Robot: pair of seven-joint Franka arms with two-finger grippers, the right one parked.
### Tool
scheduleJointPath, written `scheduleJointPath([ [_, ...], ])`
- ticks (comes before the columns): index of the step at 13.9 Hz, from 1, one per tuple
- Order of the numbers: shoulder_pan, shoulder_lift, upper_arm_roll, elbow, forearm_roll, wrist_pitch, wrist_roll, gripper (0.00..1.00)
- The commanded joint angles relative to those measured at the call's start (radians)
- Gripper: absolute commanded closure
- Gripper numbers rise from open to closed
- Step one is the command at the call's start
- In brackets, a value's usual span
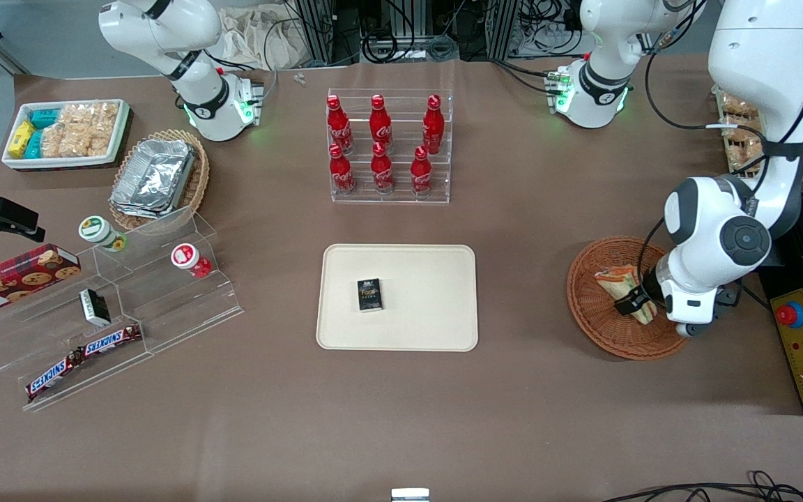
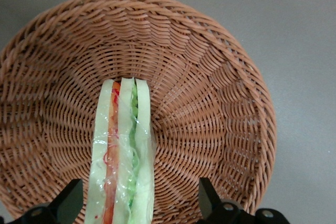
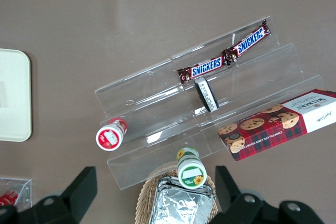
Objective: Place sandwich from basket to tray
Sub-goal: 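Lower the left gripper and close it on the wrapped sandwich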
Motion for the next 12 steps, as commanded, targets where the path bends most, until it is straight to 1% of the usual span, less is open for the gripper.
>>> scheduleJointPath([
  [1,0.0,-0.007,0.0,-0.033,0.002,0.042,-0.02,0.1],
  [3,0.0,-0.004,0.0,-0.033,0.002,0.042,-0.022,0.22],
  [4,0.0,-0.004,0.0,-0.033,0.002,0.042,-0.02,0.31],
  [5,0.0,-0.004,0.0,-0.033,0.002,0.042,-0.022,0.34],
  [8,0.001,-0.004,0.002,-0.033,0.002,0.042,-0.019,0.31],
  [12,0.001,-0.005,0.002,-0.041,0.003,0.036,0.003,0.3],
])
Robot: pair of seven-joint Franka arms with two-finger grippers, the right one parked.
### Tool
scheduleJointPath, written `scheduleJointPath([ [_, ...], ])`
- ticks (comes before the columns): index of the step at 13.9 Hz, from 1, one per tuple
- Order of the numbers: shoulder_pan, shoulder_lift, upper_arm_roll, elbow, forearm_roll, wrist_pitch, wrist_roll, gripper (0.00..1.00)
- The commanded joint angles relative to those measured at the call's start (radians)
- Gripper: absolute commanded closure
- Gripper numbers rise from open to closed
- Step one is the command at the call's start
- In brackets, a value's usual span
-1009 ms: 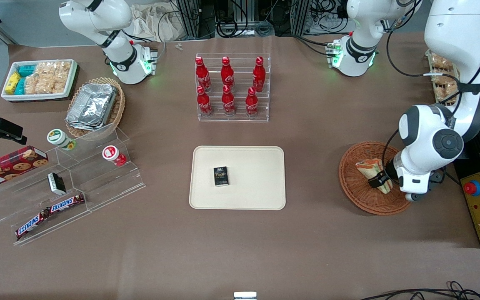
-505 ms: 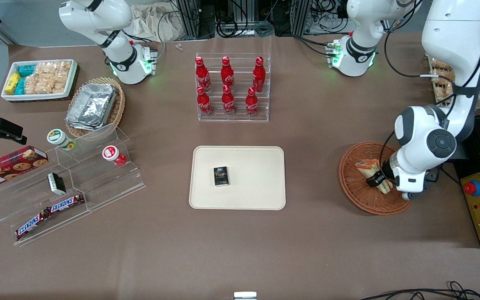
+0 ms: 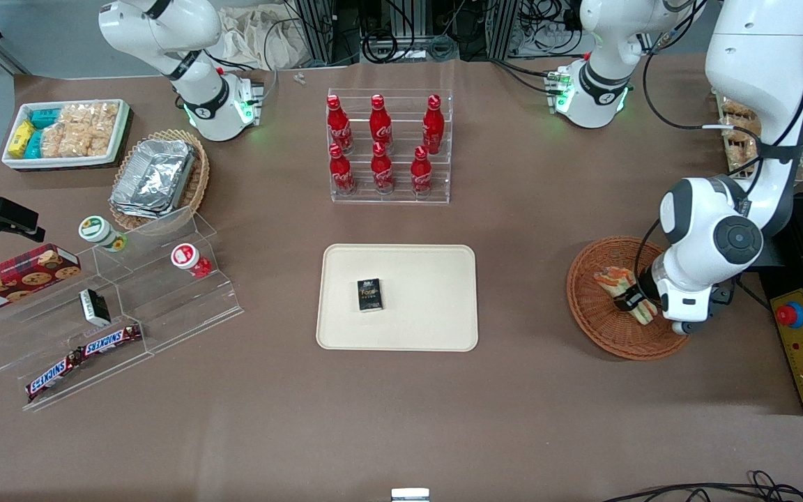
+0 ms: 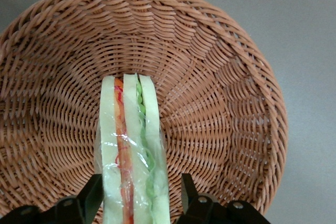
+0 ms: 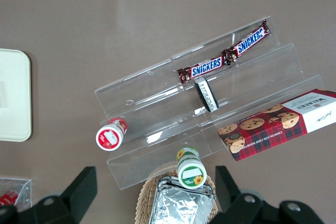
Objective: Place sandwich from basket to tray
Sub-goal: 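Lower the left gripper and close it on the wrapped sandwich, then lift the sandwich and carry it over the cream tray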
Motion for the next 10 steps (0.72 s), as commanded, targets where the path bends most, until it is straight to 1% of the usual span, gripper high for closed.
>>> scheduleJointPath([
  [1,0.001,-0.01,0.001,-0.02,0.003,0.013,0.007,0.3],
  [3,0.001,-0.013,0.001,-0.022,0.005,0.012,0.023,0.33],
  [4,0.001,-0.019,0.003,-0.02,0.005,0.009,0.053,0.38],
  [5,0.001,-0.025,0.001,-0.017,0.005,0.007,0.066,0.47],
  [6,0.001,-0.031,0.001,-0.017,0.005,0.006,0.067,0.76],
  [7,0.0,-0.031,0.001,-0.013,0.003,0.004,0.063,0.8],
  [9,0.0,-0.034,0.001,-0.005,0.003,-0.005,0.064,0.8],
  [10,0.0,-0.049,0.001,0.015,0.005,-0.052,0.064,0.82],
])
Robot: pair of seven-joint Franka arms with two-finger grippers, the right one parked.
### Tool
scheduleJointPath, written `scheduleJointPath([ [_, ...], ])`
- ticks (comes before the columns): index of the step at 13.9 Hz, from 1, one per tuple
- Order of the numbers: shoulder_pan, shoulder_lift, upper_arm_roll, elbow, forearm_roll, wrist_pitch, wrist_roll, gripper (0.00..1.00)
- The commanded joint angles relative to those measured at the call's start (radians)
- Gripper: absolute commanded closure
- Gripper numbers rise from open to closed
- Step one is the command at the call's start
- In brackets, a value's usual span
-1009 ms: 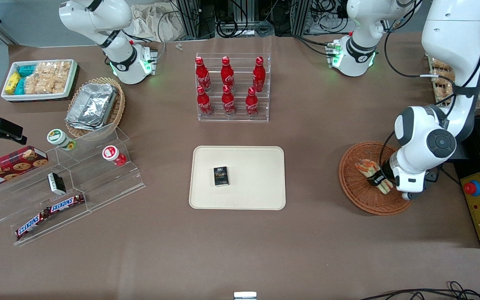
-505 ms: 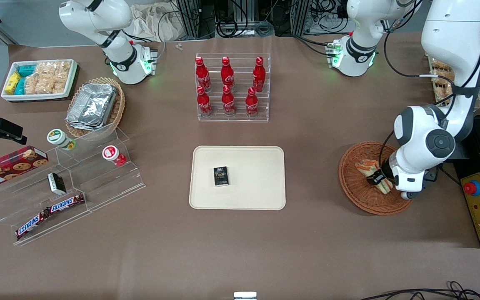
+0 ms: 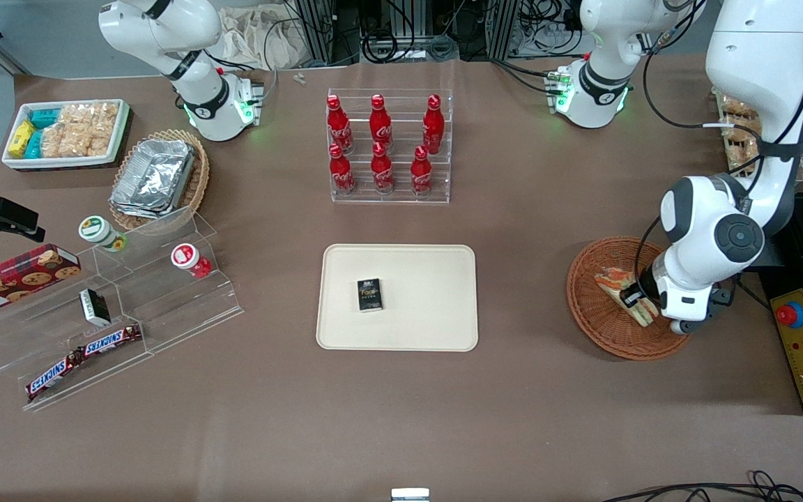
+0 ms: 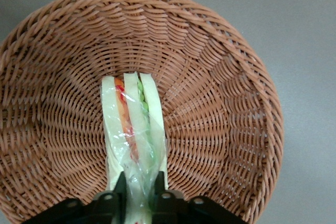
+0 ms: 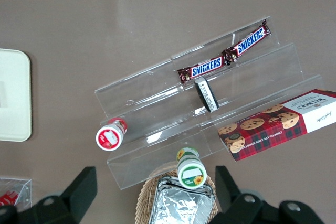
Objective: Place sandwich from basket to tray
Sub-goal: 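Lift the sandwich and carry it over the cream tray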
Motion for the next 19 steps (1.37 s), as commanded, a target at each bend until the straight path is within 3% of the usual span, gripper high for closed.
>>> scheduleJointPath([
  [1,-0.003,-0.045,-0.002,0.055,0.003,-0.132,0.012,0.82],
  [5,-0.031,-0.056,-0.037,0.34,0.026,-0.508,0.035,0.82],
  [7,-0.049,-0.047,-0.098,0.438,0.029,-0.59,0.081,0.82],
  [10,-0.127,-0.019,-0.166,0.492,0.026,-0.599,0.115,0.82],
  [14,-0.374,0.173,-0.182,0.631,0.032,-0.587,0.081,0.81],
  [16,-0.426,0.285,-0.183,0.717,0.026,-0.584,0.006,0.81],
  [19,-0.462,0.358,-0.183,0.721,0.031,-0.48,0.009,0.8],
])
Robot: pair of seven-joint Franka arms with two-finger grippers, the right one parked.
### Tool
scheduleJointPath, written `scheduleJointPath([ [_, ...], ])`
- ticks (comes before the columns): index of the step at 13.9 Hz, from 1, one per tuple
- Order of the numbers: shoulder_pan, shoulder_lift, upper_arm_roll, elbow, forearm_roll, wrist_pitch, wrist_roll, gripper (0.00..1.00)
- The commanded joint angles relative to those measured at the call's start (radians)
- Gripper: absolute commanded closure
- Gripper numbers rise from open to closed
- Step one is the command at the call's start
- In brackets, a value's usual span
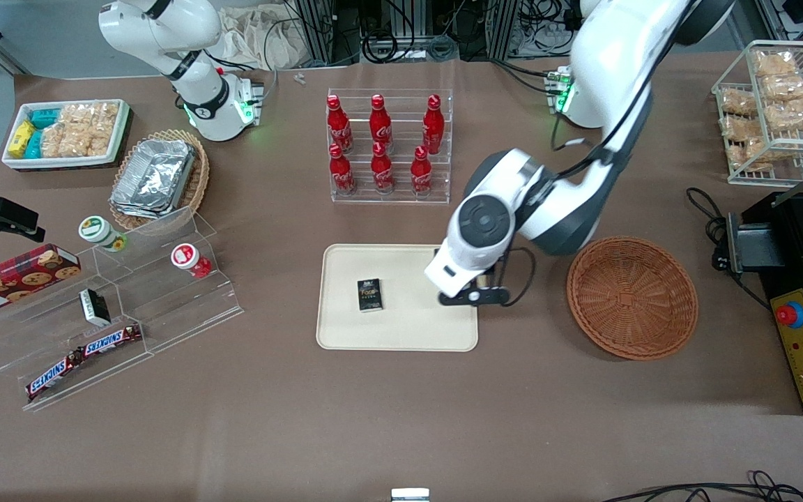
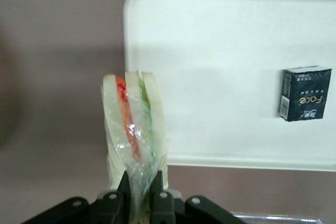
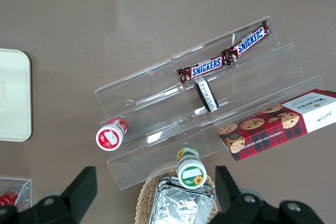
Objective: Place sandwich from basket to tray
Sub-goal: 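Lift the sandwich and carry it over the cream tray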
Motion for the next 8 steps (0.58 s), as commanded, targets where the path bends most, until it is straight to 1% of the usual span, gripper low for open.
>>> scheduleJointPath([
  [1,-0.007,0.074,0.008,0.058,0.011,0.059,-0.001,0.79],
  [4,-0.026,0.109,0.008,0.056,0.015,0.098,-0.013,0.77],
  [6,-0.039,0.117,0.01,0.049,0.017,0.113,-0.013,0.73],
  [7,-0.039,0.121,0.01,0.049,0.017,0.122,-0.013,0.64],
  [8,-0.039,0.129,0.011,0.049,0.017,0.132,-0.007,0.43],
])
